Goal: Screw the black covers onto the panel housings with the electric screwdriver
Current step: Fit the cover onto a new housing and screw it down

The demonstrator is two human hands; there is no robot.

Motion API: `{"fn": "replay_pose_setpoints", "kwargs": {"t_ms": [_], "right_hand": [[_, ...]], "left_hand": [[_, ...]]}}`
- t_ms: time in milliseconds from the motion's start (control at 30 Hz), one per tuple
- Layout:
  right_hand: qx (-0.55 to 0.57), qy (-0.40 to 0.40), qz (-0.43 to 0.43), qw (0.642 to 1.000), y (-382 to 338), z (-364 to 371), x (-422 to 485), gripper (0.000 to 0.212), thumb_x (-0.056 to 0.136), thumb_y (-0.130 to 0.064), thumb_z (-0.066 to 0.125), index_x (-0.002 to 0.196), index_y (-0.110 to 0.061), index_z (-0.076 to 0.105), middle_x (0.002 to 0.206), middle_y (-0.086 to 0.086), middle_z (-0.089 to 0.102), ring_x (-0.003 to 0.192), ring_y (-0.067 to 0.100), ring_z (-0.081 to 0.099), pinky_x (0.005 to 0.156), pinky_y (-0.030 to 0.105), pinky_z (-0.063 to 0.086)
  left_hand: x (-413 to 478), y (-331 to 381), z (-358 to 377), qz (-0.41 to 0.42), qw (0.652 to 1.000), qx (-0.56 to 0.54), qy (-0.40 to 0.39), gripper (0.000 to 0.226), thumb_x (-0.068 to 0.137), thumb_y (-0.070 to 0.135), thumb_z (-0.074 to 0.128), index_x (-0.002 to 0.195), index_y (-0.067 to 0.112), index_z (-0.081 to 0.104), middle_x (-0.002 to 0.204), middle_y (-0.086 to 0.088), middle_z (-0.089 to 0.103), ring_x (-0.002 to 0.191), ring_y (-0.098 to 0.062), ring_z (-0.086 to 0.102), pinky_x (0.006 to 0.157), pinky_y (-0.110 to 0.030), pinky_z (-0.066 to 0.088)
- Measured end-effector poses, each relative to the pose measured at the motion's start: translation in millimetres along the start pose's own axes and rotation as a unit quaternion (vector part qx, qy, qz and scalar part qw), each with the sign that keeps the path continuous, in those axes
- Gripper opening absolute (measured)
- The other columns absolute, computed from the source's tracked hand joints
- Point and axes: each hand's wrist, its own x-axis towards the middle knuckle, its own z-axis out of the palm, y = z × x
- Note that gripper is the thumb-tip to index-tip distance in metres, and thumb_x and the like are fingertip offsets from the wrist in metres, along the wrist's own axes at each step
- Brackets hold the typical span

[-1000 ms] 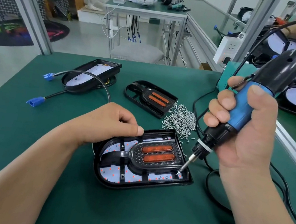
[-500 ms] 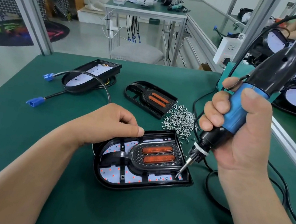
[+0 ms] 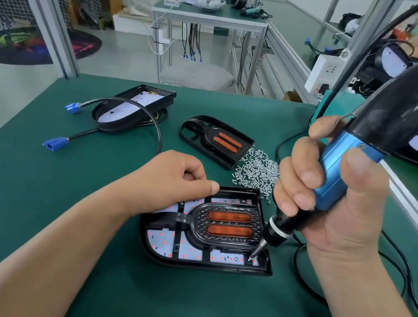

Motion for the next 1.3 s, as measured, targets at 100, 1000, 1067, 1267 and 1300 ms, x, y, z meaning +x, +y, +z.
{"fn": "replay_pose_setpoints", "kwargs": {"t_ms": [100,1000,1067,1267,1300], "right_hand": [[0.003,-0.008,0.002,1.000,0,-1,0,0.042,0.086,-0.037,0.081,0.106,-0.013,0.053,0.068,-0.004,0.053,0.046,0.009,0.049,0.048,0.022,0.047],[0.113,0.342,-0.061,0.931,12,-28,13,0.015,0.104,-0.030,0.057,0.104,-0.015,0.056,0.080,-0.004,0.047,0.064,0.010,0.045,0.064,0.023,0.047],[0.117,0.356,-0.064,0.925,14,-29,14,0.015,0.103,-0.029,0.058,0.102,-0.014,0.057,0.079,-0.004,0.048,0.064,0.010,0.046,0.064,0.023,0.048],[0.113,0.355,-0.058,0.926,20,-27,23,0.013,0.102,-0.027,0.058,0.099,-0.015,0.057,0.078,-0.004,0.049,0.063,0.010,0.046,0.062,0.023,0.048],[0.112,0.355,-0.057,0.927,20,-25,26,0.012,0.102,-0.027,0.058,0.099,-0.015,0.057,0.078,-0.003,0.049,0.062,0.010,0.047,0.063,0.023,0.048]], "left_hand": [[0,0,1,-0.001,1.000,-0.002,0.005,0.035,0.089,0.046,0.082,0.074,0.018,0.067,0.054,0.007,0.045,0.048,-0.009,0.033,0.046,-0.018,0.030],[13,-4,-18,-0.161,0.800,-0.575,0.060,0.021,0.103,-0.004,0.041,0.114,-0.003,0.059,0.083,-0.006,0.055,0.057,-0.008,0.042,0.047,-0.016,0.037],[13,-8,-23,-0.164,0.790,-0.588,0.047,0.025,0.102,-0.008,0.038,0.118,-0.007,0.057,0.085,-0.006,0.057,0.056,-0.006,0.043,0.045,-0.014,0.036],[14,-6,-15,-0.155,0.833,-0.529,0.044,0.014,0.109,0.001,0.045,0.114,-0.003,0.058,0.076,-0.004,0.066,0.049,-0.004,0.040,0.039,-0.013,0.030],[14,-7,-15,-0.152,0.839,-0.522,0.041,0.011,0.109,0.004,0.047,0.109,0.000,0.058,0.076,-0.004,0.066,0.049,-0.003,0.039,0.038,-0.013,0.029]]}}
